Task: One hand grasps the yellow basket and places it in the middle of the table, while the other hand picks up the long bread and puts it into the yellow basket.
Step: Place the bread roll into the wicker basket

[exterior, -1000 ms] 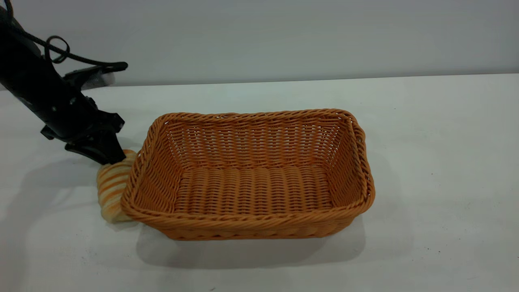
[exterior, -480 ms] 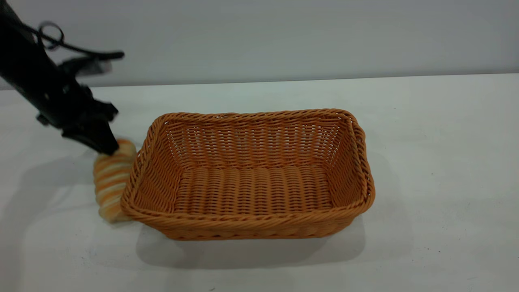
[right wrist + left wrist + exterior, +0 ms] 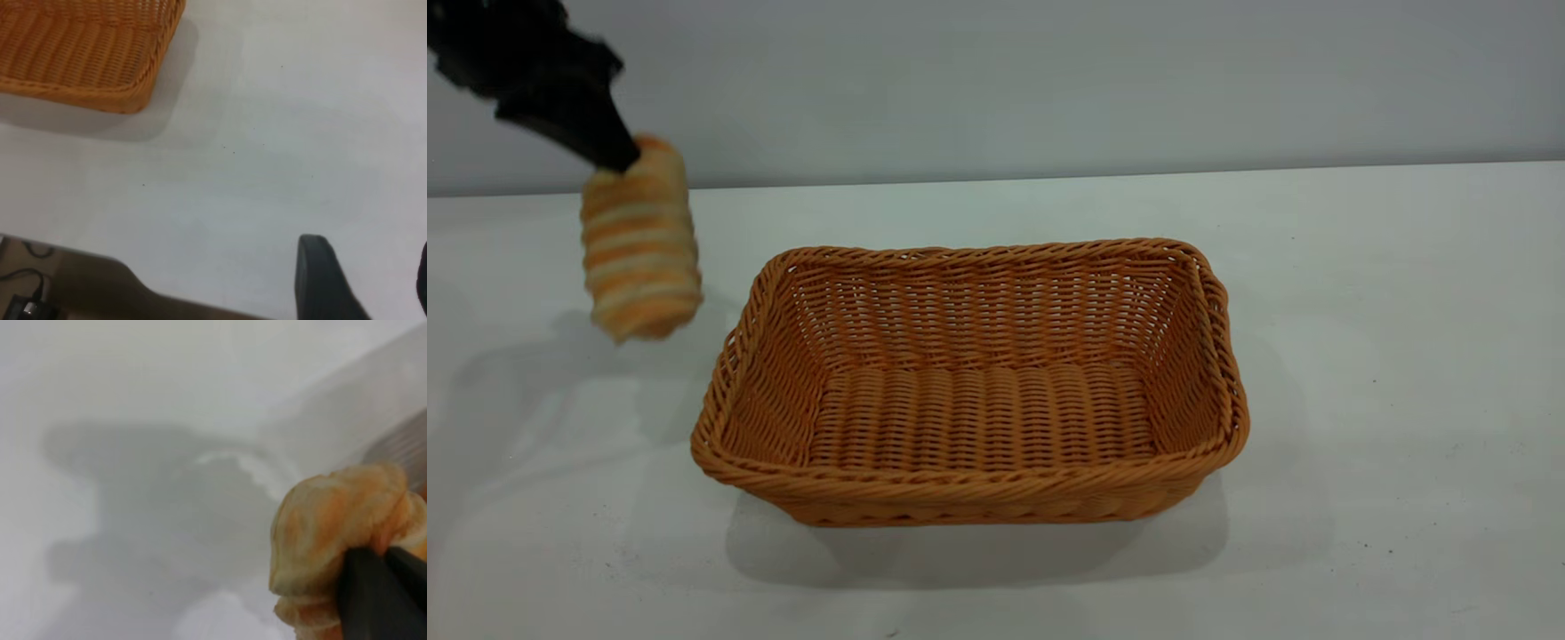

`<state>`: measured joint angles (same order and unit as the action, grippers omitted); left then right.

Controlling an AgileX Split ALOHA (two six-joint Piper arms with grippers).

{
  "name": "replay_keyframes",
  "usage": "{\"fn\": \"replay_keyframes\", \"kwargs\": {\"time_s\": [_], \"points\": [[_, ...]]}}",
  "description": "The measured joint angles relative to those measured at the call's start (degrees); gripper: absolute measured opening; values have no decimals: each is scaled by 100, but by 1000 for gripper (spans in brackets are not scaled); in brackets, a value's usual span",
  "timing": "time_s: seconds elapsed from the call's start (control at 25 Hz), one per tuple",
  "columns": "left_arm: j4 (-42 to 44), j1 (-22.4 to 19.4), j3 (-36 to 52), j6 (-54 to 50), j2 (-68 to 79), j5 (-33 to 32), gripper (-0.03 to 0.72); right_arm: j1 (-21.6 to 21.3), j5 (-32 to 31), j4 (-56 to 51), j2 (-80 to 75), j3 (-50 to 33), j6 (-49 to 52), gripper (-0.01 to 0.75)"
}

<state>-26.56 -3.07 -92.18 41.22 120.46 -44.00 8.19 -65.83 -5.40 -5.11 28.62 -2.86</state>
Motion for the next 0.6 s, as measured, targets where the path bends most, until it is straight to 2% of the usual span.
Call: {"fn": "replay_keyframes", "kwargs": {"time_s": [0.16,0.6], "points": [[-675,216,-333,364,-62,-419,27,0,81,11,0,-114,0,333],[-911,1776,-421,521,75,-380,26,0,148,11,0,-160,0,333]]}}
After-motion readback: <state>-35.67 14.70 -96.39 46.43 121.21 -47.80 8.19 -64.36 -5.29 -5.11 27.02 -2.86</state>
